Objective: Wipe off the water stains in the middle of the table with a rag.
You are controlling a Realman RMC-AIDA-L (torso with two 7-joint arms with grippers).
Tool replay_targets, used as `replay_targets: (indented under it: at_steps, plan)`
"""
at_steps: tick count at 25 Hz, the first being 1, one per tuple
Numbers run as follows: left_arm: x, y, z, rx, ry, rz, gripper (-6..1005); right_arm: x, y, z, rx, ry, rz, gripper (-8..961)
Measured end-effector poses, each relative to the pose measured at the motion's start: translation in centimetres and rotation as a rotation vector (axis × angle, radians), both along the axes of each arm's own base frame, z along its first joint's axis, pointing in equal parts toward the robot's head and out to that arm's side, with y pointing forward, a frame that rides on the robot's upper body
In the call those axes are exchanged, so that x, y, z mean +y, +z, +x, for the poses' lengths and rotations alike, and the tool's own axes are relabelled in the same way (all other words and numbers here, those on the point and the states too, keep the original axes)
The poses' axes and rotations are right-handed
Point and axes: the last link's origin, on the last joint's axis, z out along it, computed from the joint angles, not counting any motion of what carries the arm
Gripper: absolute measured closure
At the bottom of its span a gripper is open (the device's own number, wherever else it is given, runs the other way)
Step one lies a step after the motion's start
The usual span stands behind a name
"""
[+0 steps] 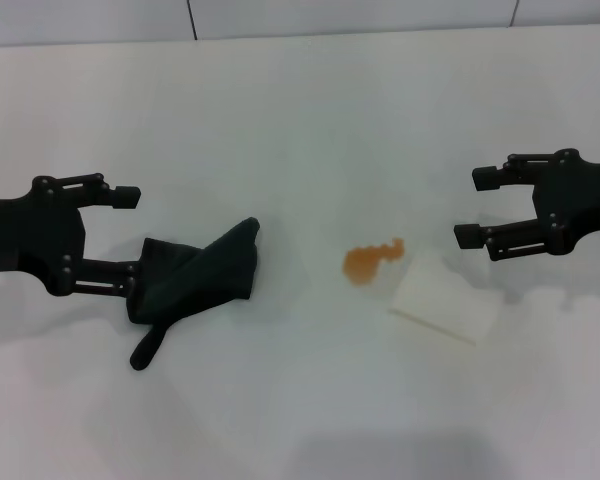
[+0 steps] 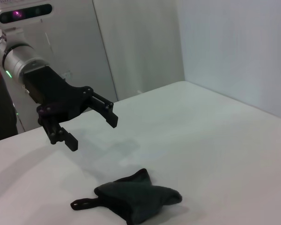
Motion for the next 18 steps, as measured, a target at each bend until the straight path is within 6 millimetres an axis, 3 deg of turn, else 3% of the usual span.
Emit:
replay_targets:
  at_steps: [18]
  plan:
    - [0.1, 0.01, 0.17, 0.005, -0.007, 0.001, 112, -0.04, 0.24, -0.11, -0.013, -0.023, -0.016, 121]
